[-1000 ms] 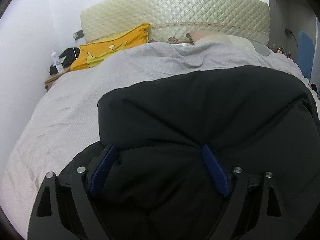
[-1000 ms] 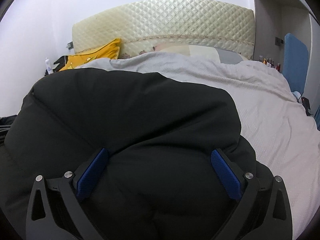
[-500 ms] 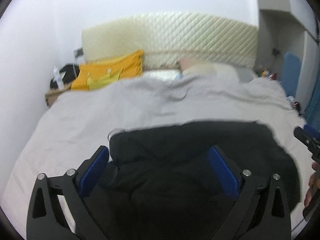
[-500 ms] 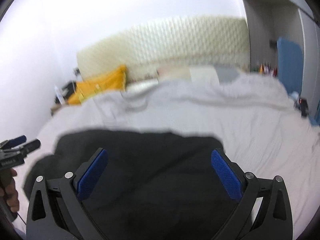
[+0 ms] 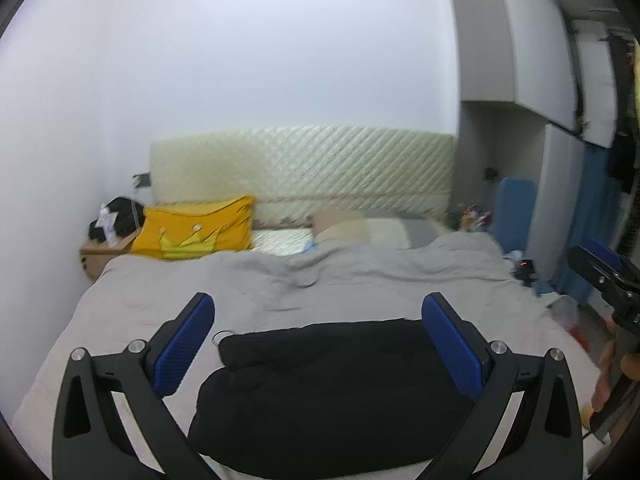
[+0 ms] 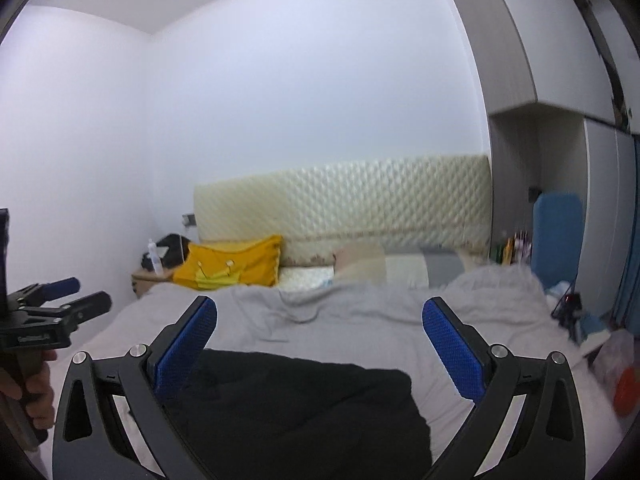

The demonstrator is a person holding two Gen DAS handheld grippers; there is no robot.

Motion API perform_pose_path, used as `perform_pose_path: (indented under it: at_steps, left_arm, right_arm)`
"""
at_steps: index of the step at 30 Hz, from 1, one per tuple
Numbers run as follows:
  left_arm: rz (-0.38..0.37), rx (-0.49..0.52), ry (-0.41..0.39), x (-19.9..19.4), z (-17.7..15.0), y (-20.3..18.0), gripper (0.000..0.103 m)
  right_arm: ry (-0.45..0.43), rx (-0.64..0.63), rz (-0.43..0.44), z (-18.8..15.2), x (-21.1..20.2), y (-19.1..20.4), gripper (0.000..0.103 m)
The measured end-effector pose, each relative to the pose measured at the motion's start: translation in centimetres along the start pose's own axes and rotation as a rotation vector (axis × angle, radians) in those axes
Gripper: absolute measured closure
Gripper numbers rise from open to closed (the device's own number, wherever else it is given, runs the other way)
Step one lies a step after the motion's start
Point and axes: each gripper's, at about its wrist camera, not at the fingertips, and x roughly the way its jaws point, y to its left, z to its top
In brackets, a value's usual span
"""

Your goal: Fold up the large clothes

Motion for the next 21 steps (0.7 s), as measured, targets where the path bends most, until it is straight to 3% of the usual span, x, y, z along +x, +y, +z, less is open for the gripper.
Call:
perform_pose_path:
  at_steps: [5, 10, 17, 21]
  left_arm:
    - [-0.038, 0.019, -0.059, -5.5, 0.1, -1.2, 0.000]
    - [-0.025, 0.004, -0.096, -9.5, -0.8, -1.4, 0.000]
    - [-0.003, 0.004, -0.072, -11.6, -4.1, -2.0, 0.000]
    - [0.000, 0.030, -0.027, -11.7, -6.4, -2.7, 0.000]
  right_arm:
    - [-0.050, 0.020, 0.033, 0.7, -5.6, 1.3, 0.000]
    - [-0.070, -0.017, 0.002, 0.2, -10.0, 3.1, 0.000]
    - [-0.048, -0.047, 0.051, -3.5, -12.9, 5.5, 0.000]
    - [0.014, -0.019, 0.048, -6.3, -13.3, 6.2, 0.000]
